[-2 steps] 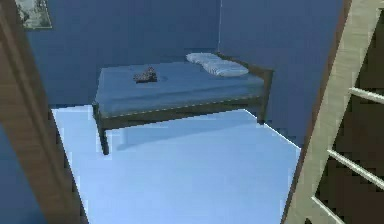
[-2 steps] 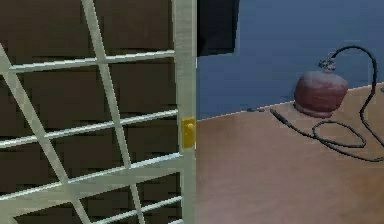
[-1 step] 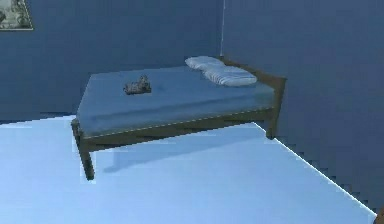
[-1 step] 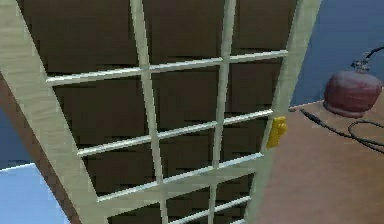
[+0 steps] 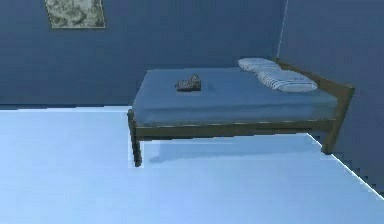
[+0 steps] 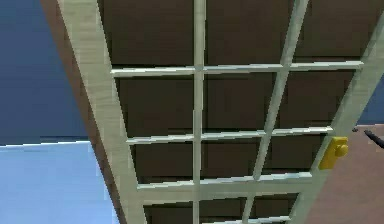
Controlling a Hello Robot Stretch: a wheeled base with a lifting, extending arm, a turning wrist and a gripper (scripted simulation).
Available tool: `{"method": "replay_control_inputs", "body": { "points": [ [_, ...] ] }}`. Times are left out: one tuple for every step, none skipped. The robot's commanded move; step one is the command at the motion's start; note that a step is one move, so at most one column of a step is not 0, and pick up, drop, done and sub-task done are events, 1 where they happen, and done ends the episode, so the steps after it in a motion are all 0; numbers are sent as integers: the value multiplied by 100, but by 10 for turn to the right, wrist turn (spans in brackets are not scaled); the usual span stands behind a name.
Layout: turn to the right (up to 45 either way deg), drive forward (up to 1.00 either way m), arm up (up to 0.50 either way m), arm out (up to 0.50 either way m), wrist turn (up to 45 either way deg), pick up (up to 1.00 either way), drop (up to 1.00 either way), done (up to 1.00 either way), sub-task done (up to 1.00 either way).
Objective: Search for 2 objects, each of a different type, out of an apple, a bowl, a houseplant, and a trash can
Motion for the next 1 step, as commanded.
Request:
{"method": "replay_control_inputs", "body": {
  "points": [
    [-30, 0, 0, 0, 0, 0, 0, 0, 0]
  ]
}}
